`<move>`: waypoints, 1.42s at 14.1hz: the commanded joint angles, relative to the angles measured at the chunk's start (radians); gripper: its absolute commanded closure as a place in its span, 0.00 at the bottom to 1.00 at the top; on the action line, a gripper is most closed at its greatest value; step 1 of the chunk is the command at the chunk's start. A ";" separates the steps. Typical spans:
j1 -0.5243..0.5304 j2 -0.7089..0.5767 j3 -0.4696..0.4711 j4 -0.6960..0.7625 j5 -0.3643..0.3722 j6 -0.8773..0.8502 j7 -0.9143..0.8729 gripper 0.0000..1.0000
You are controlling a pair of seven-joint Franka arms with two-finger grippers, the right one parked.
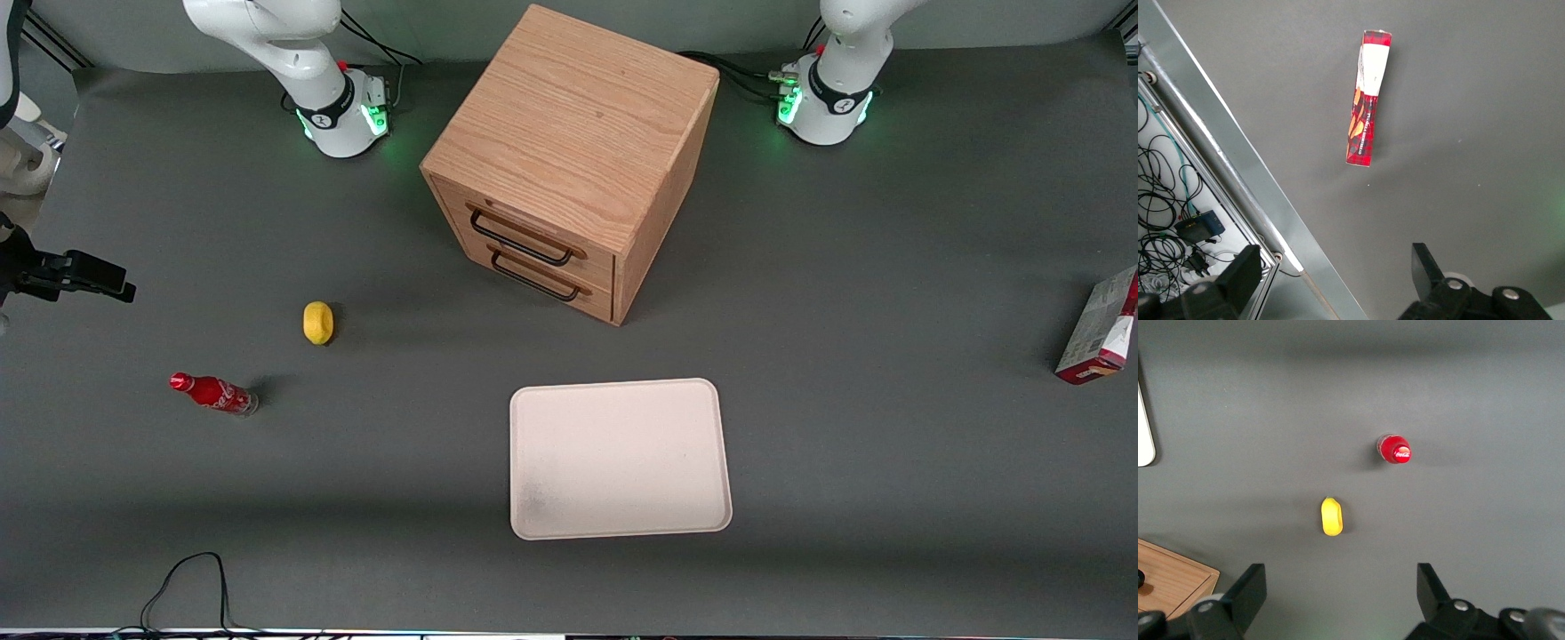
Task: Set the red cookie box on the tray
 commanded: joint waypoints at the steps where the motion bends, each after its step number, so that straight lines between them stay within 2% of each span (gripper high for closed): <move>1: 0.006 0.034 -0.010 0.032 0.000 0.003 0.089 0.00; 5: 0.000 0.040 -0.015 -0.067 -0.002 0.116 0.266 0.00; 7: 0.000 0.041 -0.015 -0.134 -0.038 0.167 0.281 0.00; 14: -0.016 0.055 -0.022 -0.355 -0.043 0.331 0.321 0.00; 20: -0.010 0.170 -0.072 -0.363 -0.072 0.431 0.323 0.00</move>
